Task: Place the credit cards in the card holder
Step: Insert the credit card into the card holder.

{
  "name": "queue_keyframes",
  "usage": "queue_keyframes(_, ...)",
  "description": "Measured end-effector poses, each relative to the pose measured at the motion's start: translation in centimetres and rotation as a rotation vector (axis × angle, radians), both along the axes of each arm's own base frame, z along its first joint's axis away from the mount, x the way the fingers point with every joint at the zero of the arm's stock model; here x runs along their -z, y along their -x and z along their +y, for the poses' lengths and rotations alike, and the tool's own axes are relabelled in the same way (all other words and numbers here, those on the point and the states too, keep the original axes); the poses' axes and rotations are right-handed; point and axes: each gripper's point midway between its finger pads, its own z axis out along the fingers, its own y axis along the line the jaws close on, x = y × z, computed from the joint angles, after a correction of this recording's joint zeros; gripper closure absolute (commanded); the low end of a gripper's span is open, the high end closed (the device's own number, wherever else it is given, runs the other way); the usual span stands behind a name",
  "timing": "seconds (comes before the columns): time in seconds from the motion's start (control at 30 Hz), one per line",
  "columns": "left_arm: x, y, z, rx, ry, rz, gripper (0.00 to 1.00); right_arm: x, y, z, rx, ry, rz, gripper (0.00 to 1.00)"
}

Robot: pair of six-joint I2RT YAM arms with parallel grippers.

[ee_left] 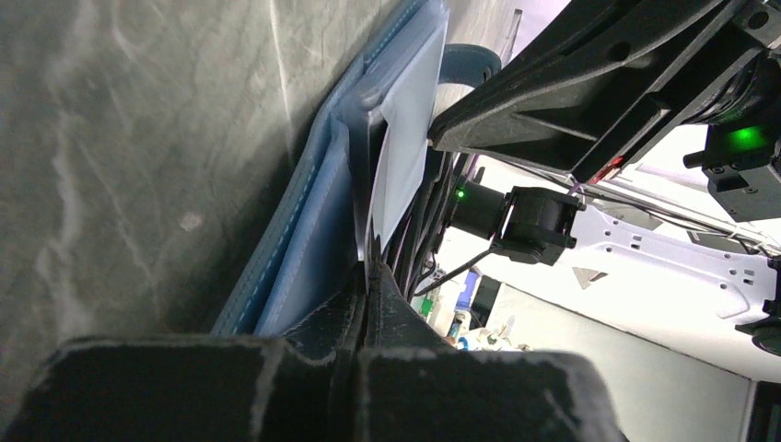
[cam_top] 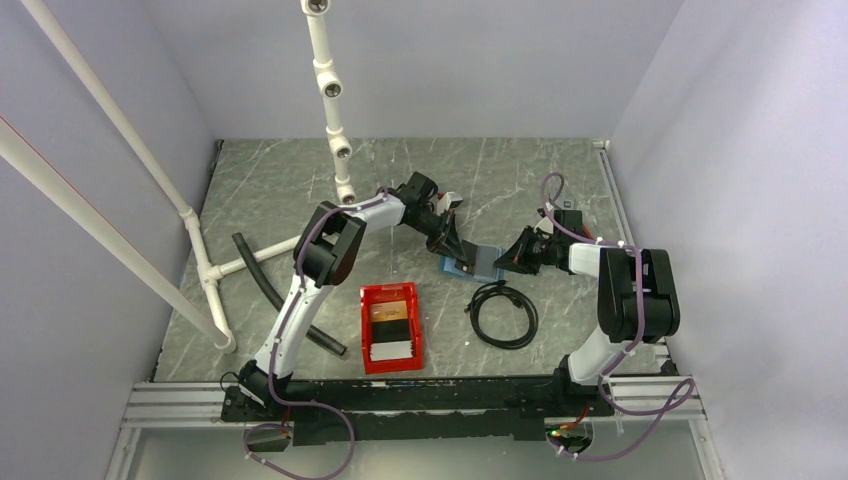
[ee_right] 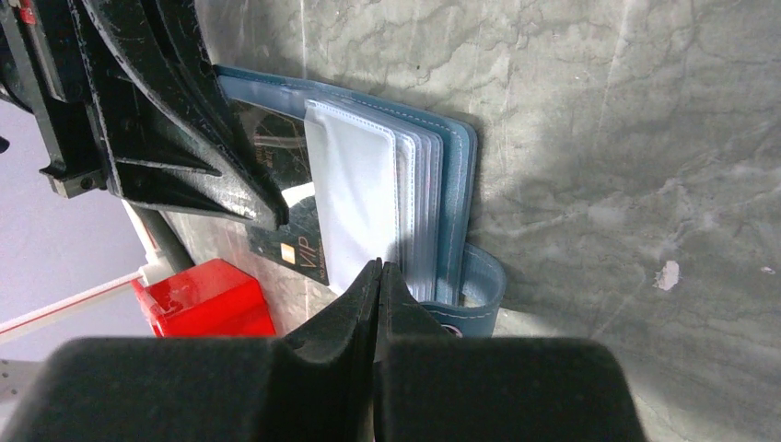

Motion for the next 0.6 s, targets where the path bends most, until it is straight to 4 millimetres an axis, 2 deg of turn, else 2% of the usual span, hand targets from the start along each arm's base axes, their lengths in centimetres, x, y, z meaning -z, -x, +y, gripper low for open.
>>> queue_keyframes(0.6,-0.07,-0.57,-0.41,-0.003,0.004,-0.005,1.00,0.00,0.03,0.10,-0.004,0.001,-0.001,1.00)
